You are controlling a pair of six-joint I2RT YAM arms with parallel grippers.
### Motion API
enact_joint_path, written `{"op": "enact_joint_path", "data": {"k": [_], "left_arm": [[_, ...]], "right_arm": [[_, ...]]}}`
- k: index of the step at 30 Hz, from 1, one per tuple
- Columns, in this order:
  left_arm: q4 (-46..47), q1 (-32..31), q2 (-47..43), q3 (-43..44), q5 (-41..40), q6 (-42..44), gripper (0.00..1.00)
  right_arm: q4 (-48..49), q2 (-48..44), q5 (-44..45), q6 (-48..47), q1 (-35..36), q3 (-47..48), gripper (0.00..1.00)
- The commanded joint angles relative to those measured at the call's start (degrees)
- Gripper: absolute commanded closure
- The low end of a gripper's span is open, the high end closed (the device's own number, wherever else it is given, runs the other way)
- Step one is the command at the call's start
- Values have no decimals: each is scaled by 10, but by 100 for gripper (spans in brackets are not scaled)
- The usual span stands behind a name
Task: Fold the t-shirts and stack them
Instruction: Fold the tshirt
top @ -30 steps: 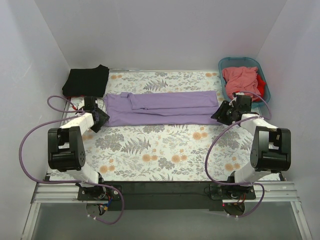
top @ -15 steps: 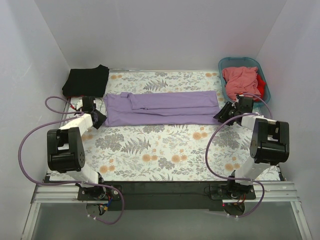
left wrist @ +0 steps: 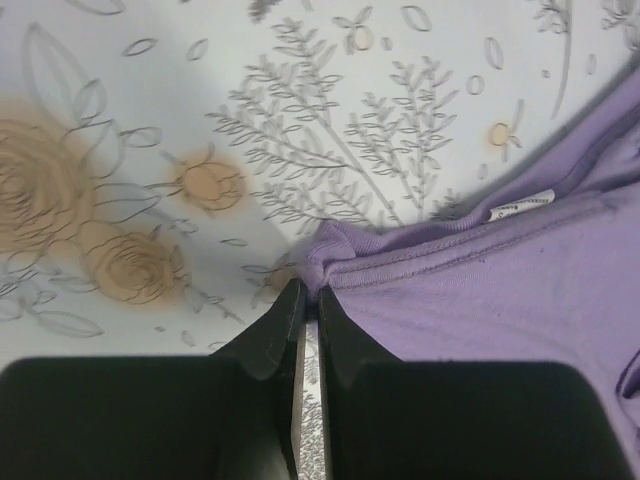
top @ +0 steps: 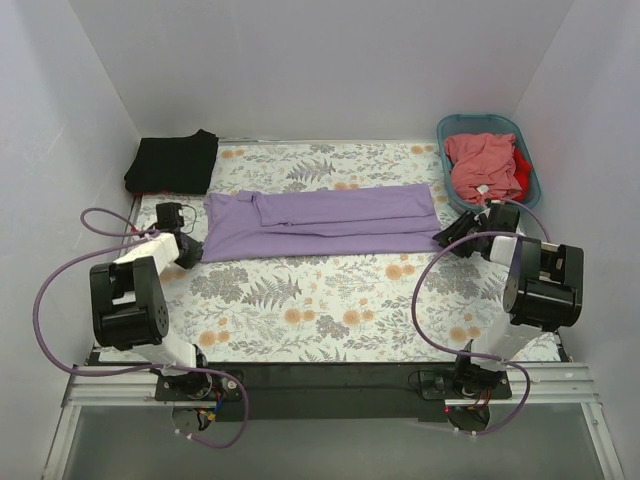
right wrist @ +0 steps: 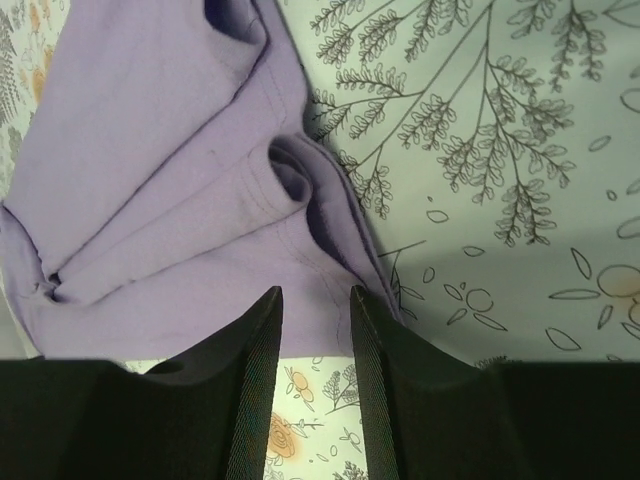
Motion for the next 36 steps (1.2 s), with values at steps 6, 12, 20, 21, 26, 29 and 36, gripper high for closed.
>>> {"op": "enact_joint_path", "data": {"k": [6,12,20,21,26,29,36], "left_arm": [[-111,26,-121,-84,-85,-8,100],[-125,26,-156,-51,-110,-7,81],[-124,-11,-191,-12,-90,28,50],[-125,-20,-198,-5,-92,29,50],[-106,-149,-210,23,-81,77,50],[-84,-255,-194,30,-63,95,50],[-7,-392,-95,61,1,109,52]], "right_arm": [[-132,-88,68,-34,-17,-77,59],[-167,-173,77,-68,-14,-58,58],[-176,-192,150,-136,159,0,58],[-181,-182,174,-140,180,9,58],[-188,-139,205,-139,292,69,65],[-187,-98,215,-125,369,105,65],[-163,-10,176,-109,472,170,66]]}}
